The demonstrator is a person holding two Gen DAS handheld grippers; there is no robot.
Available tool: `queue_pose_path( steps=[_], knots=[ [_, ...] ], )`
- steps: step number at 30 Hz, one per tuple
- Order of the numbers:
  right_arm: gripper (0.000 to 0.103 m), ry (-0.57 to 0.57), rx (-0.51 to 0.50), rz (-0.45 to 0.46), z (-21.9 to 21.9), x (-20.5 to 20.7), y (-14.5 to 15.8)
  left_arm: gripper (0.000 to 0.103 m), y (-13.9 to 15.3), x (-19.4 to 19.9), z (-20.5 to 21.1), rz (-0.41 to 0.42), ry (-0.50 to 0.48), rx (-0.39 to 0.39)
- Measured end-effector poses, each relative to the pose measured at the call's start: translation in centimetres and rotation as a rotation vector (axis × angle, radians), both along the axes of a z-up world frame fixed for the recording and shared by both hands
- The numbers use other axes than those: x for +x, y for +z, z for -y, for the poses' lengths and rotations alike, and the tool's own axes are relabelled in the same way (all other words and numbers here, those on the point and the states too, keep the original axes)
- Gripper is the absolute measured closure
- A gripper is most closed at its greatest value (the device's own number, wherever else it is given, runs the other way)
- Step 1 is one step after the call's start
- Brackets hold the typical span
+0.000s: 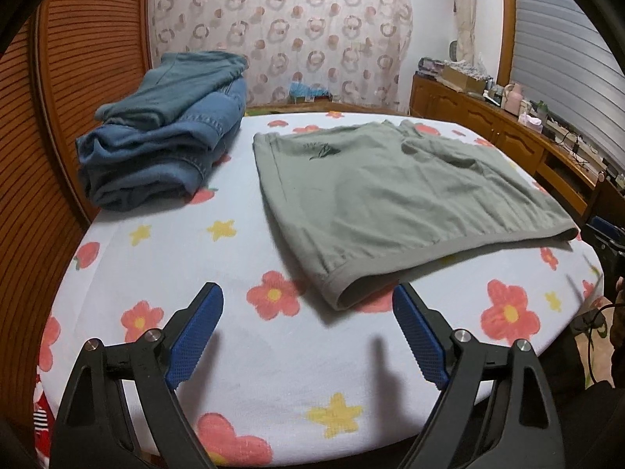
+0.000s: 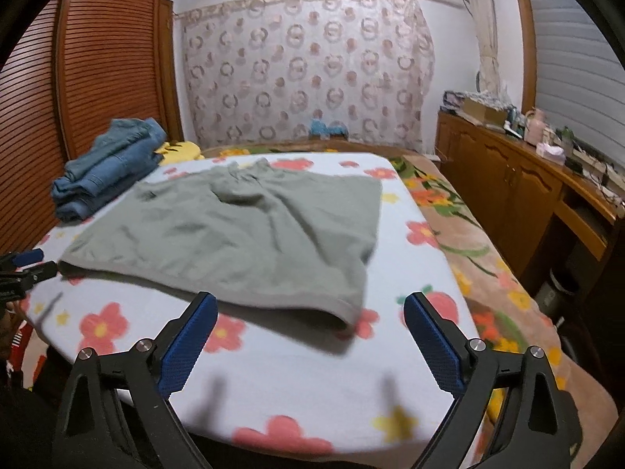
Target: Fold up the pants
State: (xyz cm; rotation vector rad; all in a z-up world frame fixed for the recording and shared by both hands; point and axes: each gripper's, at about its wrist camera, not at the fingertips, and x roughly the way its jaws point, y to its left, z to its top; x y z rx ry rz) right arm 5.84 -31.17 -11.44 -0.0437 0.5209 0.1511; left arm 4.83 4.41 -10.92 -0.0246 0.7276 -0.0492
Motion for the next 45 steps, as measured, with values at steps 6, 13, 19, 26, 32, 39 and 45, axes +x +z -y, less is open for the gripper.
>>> queue_pose_path(
  steps=[6, 13, 19, 26, 32, 39, 45],
  knots=[
    [0.013, -0.033, -0.01, -0.046, -1.1, 0.2, 1.3, 0.027, -0.8, 0.3, -0.4, -0.021, -0.008, 0.005],
    [0.037, -0.008, -0.014, -0.073, -3.1, 0.6, 1.8, 0.042, -1.2, 0.7, -0.5, -0.04, -0.021, -0.001],
    [0.059, 0.016, -0.022, -0.069, -5.4, -0.5, 3.2, 0.06, -0.9, 1.2, -0.3, -0.03, -0.044, -0.014],
    [0.089, 0.036, -0.007, -0.069, -5.9, -2.3, 4.2, 0.086, -0.1, 1.3, 0.2, -0.006, -0.082, -0.032],
    [0.096, 0.066, 0.012, -0.022, -3.4, -4.2, 4.5, 0.095, 1.4, 0.4, 0.4, 0.031, -0.1, -0.033],
    [0.096, 0.093, 0.032, 0.006, -2.0, -6.1, 4.7, 0.095, 3.4, -0.7, 0.0, 0.074, -0.103, -0.038],
    [0.096, 0.116, 0.034, 0.015, 0.1, -6.4, 4.6, 0.095, 4.7, -1.5, -0.1, 0.095, -0.111, -0.028]
  ],
)
